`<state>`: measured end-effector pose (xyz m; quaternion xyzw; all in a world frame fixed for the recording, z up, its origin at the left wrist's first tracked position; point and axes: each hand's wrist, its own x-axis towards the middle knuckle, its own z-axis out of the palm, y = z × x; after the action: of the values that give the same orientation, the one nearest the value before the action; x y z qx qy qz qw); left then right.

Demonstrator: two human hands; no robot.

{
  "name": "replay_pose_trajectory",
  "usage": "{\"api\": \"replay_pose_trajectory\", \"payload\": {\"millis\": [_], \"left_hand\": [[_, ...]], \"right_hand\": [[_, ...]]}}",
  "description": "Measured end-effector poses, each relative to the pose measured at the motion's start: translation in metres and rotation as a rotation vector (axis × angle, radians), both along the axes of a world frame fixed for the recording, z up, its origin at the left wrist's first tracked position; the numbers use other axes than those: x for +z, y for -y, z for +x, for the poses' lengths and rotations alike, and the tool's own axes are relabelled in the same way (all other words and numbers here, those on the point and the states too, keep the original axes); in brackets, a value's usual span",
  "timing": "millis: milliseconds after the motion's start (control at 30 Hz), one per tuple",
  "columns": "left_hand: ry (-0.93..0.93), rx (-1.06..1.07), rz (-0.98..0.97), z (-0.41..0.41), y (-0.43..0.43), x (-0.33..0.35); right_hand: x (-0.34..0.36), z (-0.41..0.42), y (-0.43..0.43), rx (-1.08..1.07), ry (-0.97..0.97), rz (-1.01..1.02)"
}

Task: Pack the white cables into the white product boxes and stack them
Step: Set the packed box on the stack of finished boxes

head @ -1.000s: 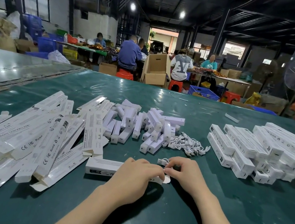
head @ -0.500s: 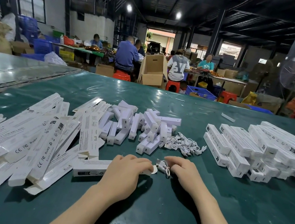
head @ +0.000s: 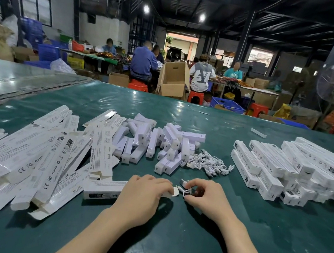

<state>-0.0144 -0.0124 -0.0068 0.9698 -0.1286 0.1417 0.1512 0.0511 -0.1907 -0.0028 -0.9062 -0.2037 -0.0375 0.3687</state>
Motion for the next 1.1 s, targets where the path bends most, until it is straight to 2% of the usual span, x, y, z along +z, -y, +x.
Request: {"api": "replay_pose_trajectory", "payload": {"millis": [300, 433, 533, 600, 667, 800, 933, 1100], "left_hand": [[0.000, -0.002, -0.023, 0.000, 0.000, 0.001], [-0.002, 0.003, -0.050, 0.001, 0.001, 0.001], [-0.003, 0.000, -0.067, 0.002, 0.000, 0.000], [-0.002, -0.011, -0.073, 0.002, 0.000, 0.000], [-0.006, -0.019, -0.088, 0.002, 0.000, 0.001], [-0.005, -0.028, -0.072, 0.002, 0.001, 0.003], [0.013, -0.040, -0.075, 0.001, 0.000, 0.003], [0.021, -0.100, -0.038, 0.001, -0.001, 0.001]], "right_hand": [[-0.003, -0.001, -0.012, -0.020, 0.158, -0.108], [-0.003, -0.003, -0.015, -0.093, 0.121, 0.234], [0.001, -0.001, -0.012, -0.011, -0.055, 0.434], [0.002, -0.001, -0.011, 0.122, -0.185, 0.403], [0.001, -0.001, -0.010, 0.166, -0.234, 0.372], [0.003, -0.001, -0.011, 0.146, -0.225, 0.342], [0.008, -0.003, -0.011, 0.190, -0.216, 0.224], [0.005, -0.009, -0.023, 0.176, -0.131, 0.237]]}}
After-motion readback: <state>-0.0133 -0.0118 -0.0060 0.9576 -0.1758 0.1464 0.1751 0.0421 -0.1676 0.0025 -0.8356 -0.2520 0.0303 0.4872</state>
